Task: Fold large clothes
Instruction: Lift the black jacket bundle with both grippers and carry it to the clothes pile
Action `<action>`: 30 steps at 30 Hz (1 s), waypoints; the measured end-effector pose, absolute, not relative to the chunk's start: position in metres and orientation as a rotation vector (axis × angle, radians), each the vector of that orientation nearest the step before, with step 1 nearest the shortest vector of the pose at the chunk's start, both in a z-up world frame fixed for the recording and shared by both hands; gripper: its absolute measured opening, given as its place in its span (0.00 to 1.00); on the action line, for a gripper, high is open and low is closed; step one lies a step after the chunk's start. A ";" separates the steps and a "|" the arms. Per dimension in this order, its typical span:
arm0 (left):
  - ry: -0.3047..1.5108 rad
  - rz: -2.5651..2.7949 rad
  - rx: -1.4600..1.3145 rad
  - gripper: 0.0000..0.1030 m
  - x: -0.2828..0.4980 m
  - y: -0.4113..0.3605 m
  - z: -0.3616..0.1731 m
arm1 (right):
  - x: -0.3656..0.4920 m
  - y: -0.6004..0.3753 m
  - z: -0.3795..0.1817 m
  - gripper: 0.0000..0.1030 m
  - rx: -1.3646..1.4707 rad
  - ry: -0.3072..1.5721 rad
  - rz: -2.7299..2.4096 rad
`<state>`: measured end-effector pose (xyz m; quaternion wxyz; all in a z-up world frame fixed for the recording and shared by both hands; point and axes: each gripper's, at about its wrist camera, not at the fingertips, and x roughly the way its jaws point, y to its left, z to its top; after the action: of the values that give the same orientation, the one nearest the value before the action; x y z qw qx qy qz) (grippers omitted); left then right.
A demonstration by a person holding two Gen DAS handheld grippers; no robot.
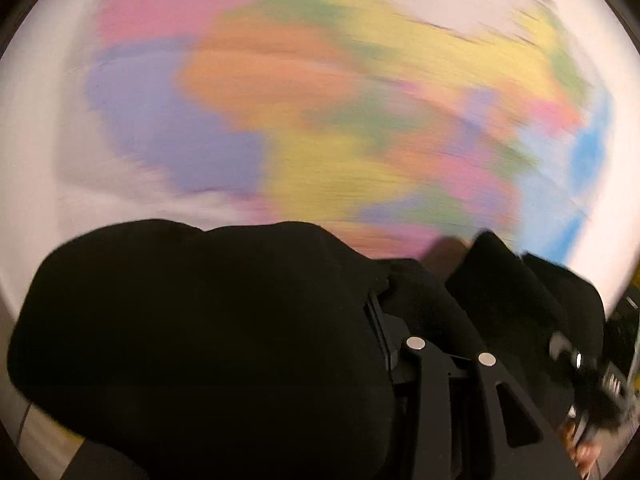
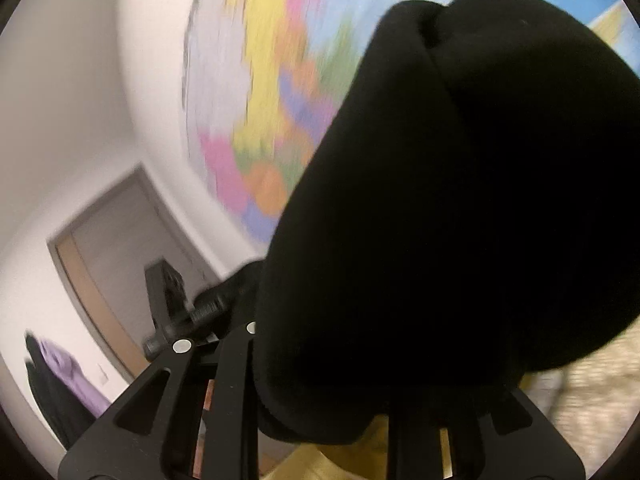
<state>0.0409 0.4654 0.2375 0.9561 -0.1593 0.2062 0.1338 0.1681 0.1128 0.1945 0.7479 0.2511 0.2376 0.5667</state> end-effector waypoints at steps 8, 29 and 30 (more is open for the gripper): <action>0.671 0.514 -0.637 0.34 0.013 0.615 0.042 | 0.152 0.254 0.029 0.35 0.407 1.023 1.287; 0.574 0.698 -0.417 0.71 -0.088 0.568 0.095 | 0.173 0.219 0.037 0.26 0.172 0.913 1.115; 0.566 0.679 -0.405 0.71 -0.088 0.562 0.098 | 0.166 0.219 0.042 0.26 0.157 0.924 1.122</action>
<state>-0.0879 0.5618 0.0977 0.8842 -0.1945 0.2719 0.3263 0.1662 0.2185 0.0425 0.7445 0.0718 0.4220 0.5123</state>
